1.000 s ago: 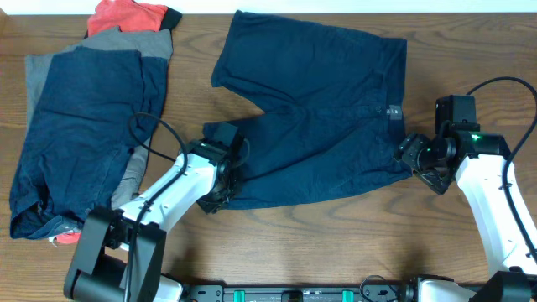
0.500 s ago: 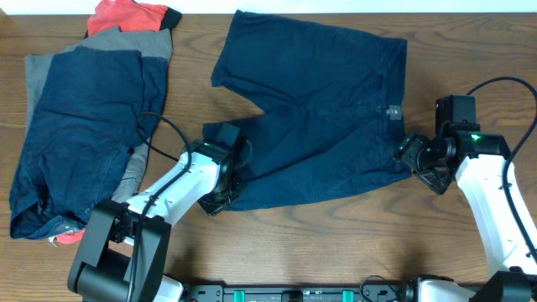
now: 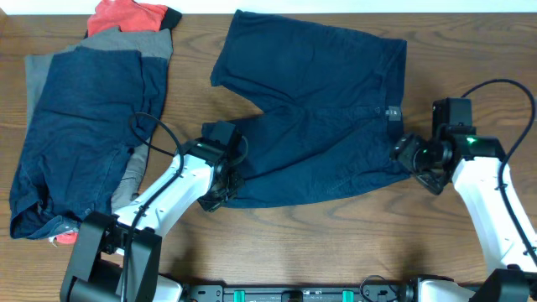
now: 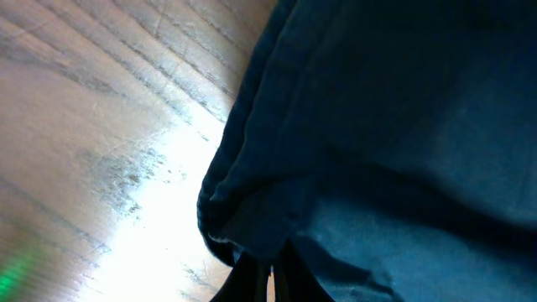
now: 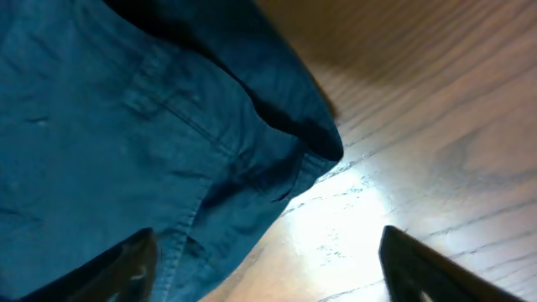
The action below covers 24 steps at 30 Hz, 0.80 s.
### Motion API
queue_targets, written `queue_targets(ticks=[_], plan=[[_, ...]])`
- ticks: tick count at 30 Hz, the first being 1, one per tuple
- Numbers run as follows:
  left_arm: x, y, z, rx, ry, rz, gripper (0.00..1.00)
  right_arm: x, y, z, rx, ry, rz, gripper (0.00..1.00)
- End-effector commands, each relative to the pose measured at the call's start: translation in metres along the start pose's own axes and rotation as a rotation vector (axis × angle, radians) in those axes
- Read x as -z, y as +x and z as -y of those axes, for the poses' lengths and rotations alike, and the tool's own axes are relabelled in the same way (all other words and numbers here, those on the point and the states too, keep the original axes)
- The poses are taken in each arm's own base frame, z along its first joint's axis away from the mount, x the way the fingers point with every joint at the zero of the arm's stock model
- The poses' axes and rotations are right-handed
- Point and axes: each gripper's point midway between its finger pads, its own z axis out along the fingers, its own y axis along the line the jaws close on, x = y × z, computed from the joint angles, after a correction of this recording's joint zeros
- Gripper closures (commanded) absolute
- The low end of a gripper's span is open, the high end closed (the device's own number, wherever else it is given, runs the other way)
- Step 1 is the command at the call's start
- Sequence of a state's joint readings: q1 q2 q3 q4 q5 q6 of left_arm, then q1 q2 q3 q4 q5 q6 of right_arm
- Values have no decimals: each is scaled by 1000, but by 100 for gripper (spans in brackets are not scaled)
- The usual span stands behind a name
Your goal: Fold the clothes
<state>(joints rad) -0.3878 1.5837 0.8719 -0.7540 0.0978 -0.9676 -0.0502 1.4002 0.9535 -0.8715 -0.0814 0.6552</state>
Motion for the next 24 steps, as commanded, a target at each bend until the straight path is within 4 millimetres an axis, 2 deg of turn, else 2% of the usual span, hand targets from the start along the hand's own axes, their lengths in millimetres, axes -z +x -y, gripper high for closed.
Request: queue_targets(ticks=[1, 3, 10, 12, 14, 24], plan=[[7, -7, 6, -6, 19, 27, 94, -6, 10, -1, 21, 8, -16, 9], [7, -8, 5, -6, 17, 30, 94, -8, 12, 0, -3, 20, -17, 6], [5, -10, 1, -9, 0, 46, 94, -17, 22, 18, -162, 122, 11, 6], [5, -10, 1, -9, 0, 46, 94, -21, 23, 19, -164, 129, 20, 18], [5, -10, 1, -9, 0, 46, 94, -25, 24, 19, -160, 126, 20, 23], [5, -10, 1, -9, 0, 46, 94, -55, 26, 22, -162, 151, 0, 27]])
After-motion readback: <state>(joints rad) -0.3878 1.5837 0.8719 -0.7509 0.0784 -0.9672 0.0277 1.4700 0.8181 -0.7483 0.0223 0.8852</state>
